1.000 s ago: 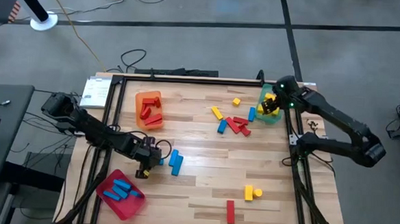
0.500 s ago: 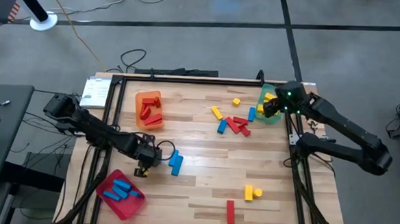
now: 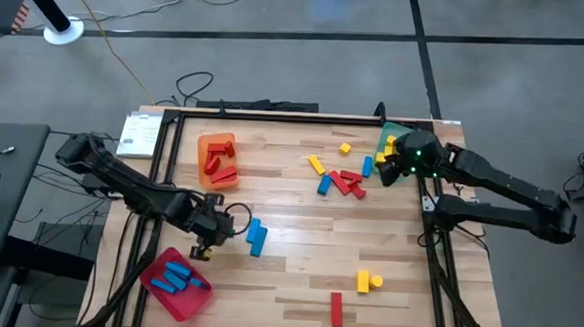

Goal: Sort blocks
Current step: Put the blue wooden block into the red bin

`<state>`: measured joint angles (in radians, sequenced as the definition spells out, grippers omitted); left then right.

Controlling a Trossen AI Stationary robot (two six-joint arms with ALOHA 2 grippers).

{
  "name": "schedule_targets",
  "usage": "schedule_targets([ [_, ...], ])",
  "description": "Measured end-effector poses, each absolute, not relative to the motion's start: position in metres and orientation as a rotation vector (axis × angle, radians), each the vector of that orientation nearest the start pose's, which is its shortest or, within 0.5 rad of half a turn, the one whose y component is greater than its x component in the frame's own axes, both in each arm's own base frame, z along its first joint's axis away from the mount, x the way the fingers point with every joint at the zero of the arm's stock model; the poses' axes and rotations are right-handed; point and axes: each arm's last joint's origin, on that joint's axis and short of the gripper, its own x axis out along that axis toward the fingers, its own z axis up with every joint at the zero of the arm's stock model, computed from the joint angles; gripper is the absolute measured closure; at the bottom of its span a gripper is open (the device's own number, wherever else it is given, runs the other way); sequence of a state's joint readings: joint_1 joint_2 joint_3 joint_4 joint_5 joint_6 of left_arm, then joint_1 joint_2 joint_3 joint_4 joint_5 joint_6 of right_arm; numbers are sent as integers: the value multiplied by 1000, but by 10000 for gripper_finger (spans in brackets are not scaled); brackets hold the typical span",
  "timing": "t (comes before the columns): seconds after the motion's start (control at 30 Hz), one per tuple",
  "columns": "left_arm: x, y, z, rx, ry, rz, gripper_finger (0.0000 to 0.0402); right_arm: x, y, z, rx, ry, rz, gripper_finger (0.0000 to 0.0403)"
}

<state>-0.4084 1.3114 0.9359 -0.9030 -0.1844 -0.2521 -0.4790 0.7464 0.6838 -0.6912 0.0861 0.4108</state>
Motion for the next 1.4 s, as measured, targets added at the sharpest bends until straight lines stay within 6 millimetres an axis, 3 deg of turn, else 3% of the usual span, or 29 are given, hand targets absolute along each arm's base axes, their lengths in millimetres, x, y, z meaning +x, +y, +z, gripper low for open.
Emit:
schedule_targets([
  [0.23, 186, -101, 270, 145, 1181, -91, 291, 131, -56, 259, 518, 671, -653, 170],
  [0.5, 147, -127, 282, 112, 1199, -239, 290, 137, -42, 258, 531, 682, -592, 170],
  [1.03, 102, -174, 284, -54, 1186, -331, 288, 156, -23, 248, 488, 756, -541, 170],
  [1.4, 91, -186, 255, -142, 1186, -339, 288, 173, -22, 241, 477, 759, -528, 170],
])
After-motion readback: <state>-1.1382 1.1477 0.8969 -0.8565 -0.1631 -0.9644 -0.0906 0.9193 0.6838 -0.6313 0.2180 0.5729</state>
